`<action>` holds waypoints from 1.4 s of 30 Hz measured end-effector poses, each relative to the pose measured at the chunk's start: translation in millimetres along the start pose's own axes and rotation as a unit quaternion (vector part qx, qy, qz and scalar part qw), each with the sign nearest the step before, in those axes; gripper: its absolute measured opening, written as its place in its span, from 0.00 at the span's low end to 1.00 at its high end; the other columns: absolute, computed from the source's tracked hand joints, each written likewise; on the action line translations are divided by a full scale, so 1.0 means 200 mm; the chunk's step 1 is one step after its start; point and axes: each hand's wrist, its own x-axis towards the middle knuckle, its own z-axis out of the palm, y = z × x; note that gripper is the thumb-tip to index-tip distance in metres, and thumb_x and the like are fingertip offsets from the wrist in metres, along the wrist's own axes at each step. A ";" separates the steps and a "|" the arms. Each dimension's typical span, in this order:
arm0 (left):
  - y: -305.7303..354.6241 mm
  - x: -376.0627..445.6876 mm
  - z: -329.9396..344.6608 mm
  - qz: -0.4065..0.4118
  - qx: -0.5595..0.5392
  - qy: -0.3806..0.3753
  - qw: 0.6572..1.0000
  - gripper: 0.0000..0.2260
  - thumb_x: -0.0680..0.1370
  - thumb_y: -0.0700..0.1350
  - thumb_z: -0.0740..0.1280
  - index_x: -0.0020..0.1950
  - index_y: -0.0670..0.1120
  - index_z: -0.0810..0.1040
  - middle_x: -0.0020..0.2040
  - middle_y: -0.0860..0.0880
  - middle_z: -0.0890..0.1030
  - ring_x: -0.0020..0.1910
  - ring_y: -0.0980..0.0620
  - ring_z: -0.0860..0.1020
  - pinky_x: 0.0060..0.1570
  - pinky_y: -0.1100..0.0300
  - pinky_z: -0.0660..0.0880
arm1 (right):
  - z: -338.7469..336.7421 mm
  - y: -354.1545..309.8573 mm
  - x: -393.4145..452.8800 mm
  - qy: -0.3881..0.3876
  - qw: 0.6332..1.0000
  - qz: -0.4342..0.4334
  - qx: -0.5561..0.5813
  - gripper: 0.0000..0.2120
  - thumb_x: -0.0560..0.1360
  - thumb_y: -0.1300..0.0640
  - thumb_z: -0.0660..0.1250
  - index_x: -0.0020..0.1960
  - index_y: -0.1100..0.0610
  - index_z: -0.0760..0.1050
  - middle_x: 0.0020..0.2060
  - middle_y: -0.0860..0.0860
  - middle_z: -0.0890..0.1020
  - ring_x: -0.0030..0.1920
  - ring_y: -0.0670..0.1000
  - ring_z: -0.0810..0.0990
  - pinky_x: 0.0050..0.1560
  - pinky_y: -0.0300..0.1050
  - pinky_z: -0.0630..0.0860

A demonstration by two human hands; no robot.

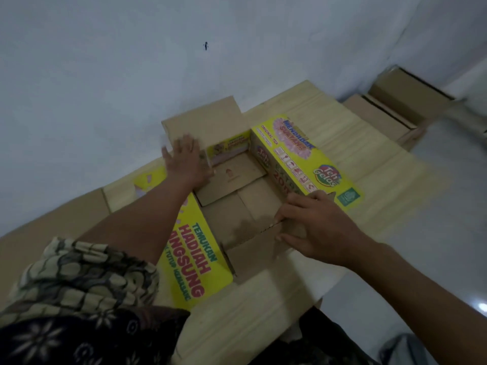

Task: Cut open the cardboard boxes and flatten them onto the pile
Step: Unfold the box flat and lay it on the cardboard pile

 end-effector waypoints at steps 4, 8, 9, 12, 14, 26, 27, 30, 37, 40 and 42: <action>0.01 0.03 0.05 -0.012 -0.057 0.033 0.998 0.25 0.81 0.53 0.66 0.74 0.43 0.68 0.73 0.39 0.69 0.70 0.36 0.70 0.67 0.39 0.66 | -0.03 -0.01 -0.07 0.026 0.999 0.013 -0.016 0.10 0.70 0.44 0.69 0.49 0.46 0.78 0.45 0.44 0.78 0.40 0.50 0.79 0.45 0.52 0.71; -0.01 0.02 0.06 -0.008 -0.021 0.085 0.996 0.17 0.84 0.50 0.60 0.65 0.39 0.76 0.63 0.37 0.73 0.62 0.34 0.74 0.60 0.43 0.69 | -0.10 -0.08 -0.11 -0.027 0.998 0.057 -0.025 0.20 0.72 0.30 0.63 0.45 0.44 0.83 0.41 0.41 0.81 0.40 0.45 0.78 0.46 0.51 0.68; -0.02 0.02 0.06 -0.004 -0.014 0.088 0.996 0.17 0.84 0.50 0.59 0.65 0.39 0.76 0.63 0.37 0.74 0.61 0.34 0.74 0.59 0.43 0.69 | -0.14 -0.11 -0.10 -0.060 0.994 0.088 -0.026 0.26 0.73 0.26 0.56 0.43 0.44 0.83 0.40 0.41 0.83 0.40 0.43 0.77 0.48 0.50 0.68; -0.03 0.01 0.09 0.005 -0.018 0.091 0.996 0.17 0.85 0.48 0.58 0.63 0.38 0.78 0.61 0.36 0.75 0.59 0.34 0.75 0.58 0.42 0.71 | -0.21 -0.15 -0.07 -0.183 0.960 0.208 -0.030 0.32 0.77 0.25 0.46 0.34 0.44 0.78 0.36 0.46 0.83 0.37 0.44 0.76 0.44 0.47 0.67; -0.03 -0.01 0.11 0.001 -0.056 0.092 0.994 0.16 0.85 0.47 0.58 0.61 0.36 0.79 0.60 0.35 0.75 0.57 0.32 0.76 0.56 0.41 0.73 | -0.19 -0.14 -0.05 -0.285 0.914 0.287 0.019 0.25 0.77 0.28 0.52 0.49 0.41 0.82 0.50 0.47 0.84 0.49 0.49 0.81 0.50 0.46 0.73; -0.08 -0.21 0.22 -0.053 -0.142 0.098 0.984 0.15 0.85 0.44 0.59 0.59 0.31 0.75 0.60 0.30 0.73 0.56 0.24 0.74 0.53 0.37 0.72 | 0.40 0.03 -0.24 -0.083 0.957 0.278 -0.014 0.32 0.73 0.46 0.51 0.76 0.45 0.68 0.81 0.53 0.56 0.82 0.55 0.44 0.77 0.69 0.40; -0.08 -0.22 0.22 -0.051 -0.142 0.101 0.983 0.15 0.85 0.43 0.59 0.59 0.31 0.75 0.59 0.30 0.73 0.55 0.23 0.74 0.53 0.36 0.72 | 0.42 0.04 -0.21 -0.063 0.950 0.305 0.026 0.36 0.71 0.49 0.53 0.79 0.48 0.63 0.82 0.54 0.48 0.81 0.54 0.37 0.77 0.68 0.40; -0.09 -0.26 0.25 -0.052 -0.139 0.111 0.983 0.15 0.85 0.44 0.58 0.58 0.32 0.75 0.59 0.31 0.74 0.53 0.25 0.75 0.53 0.37 0.71 | 0.44 0.02 -0.12 -0.018 0.920 0.378 0.103 0.44 0.70 0.63 0.60 0.82 0.57 0.45 0.79 0.54 0.32 0.76 0.50 0.27 0.78 0.65 0.41; -0.09 -0.34 0.26 -0.065 -0.166 0.143 0.974 0.15 0.86 0.43 0.55 0.56 0.32 0.75 0.57 0.32 0.74 0.51 0.29 0.75 0.50 0.40 0.68 | 0.39 -0.02 -0.10 0.265 0.817 0.478 0.187 0.45 0.72 0.75 0.65 0.82 0.62 0.45 0.80 0.55 0.37 0.80 0.46 0.49 0.55 0.35 0.71; -0.11 -0.38 0.27 -0.071 -0.199 0.188 0.959 0.13 0.86 0.42 0.56 0.54 0.33 0.75 0.54 0.32 0.74 0.49 0.30 0.74 0.45 0.43 0.65 | 0.34 0.08 -0.05 0.209 0.731 0.612 0.219 0.49 0.74 0.60 0.70 0.82 0.58 0.40 0.82 0.54 0.41 0.79 0.59 0.57 0.69 0.53 0.69; -0.14 -0.40 0.26 -0.057 -0.220 0.229 0.946 0.11 0.85 0.41 0.57 0.51 0.34 0.75 0.52 0.33 0.74 0.46 0.31 0.74 0.41 0.46 0.62 | 0.28 0.12 -0.02 0.184 0.728 0.621 0.224 0.49 0.74 0.57 0.70 0.83 0.56 0.40 0.81 0.55 0.51 0.79 0.59 0.56 0.73 0.57 0.63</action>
